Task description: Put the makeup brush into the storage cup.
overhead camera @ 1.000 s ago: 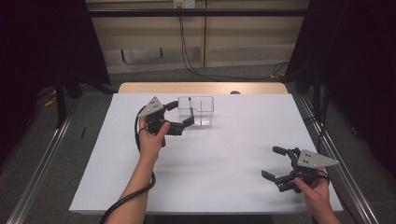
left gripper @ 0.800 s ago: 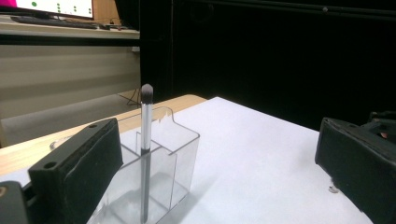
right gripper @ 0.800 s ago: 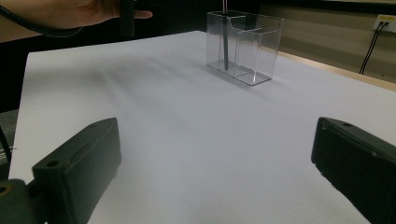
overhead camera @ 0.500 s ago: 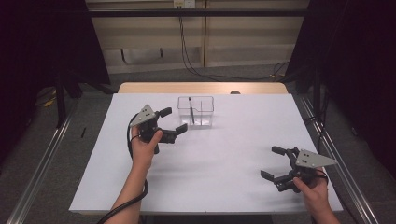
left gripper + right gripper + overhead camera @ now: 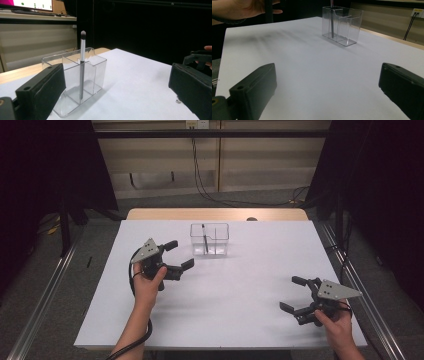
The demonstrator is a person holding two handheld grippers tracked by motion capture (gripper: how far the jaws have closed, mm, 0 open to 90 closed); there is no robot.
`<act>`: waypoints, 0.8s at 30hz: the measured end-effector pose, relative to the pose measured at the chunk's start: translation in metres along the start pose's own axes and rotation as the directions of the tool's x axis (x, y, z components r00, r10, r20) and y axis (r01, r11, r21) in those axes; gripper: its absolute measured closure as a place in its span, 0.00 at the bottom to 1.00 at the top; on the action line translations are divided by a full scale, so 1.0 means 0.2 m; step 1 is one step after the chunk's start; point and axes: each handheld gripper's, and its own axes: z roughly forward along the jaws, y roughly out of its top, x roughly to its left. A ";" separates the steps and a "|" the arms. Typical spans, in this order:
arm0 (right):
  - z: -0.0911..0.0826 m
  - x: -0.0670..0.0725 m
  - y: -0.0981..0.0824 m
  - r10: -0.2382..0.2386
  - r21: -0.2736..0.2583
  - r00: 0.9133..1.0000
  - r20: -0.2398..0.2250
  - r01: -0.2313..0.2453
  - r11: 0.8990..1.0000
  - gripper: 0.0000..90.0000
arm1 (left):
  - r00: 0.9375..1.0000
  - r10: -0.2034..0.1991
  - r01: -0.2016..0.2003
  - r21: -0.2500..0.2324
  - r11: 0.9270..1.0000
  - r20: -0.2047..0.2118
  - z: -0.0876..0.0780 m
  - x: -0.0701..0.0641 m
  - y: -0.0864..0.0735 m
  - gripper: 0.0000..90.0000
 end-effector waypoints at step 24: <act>0.00 0.00 0.00 -0.006 0.002 1.000 0.000 0.006 1.000 0.01 | 1.000 0.029 -0.029 0.004 1.000 0.006 -0.12 -0.03 -0.02 0.01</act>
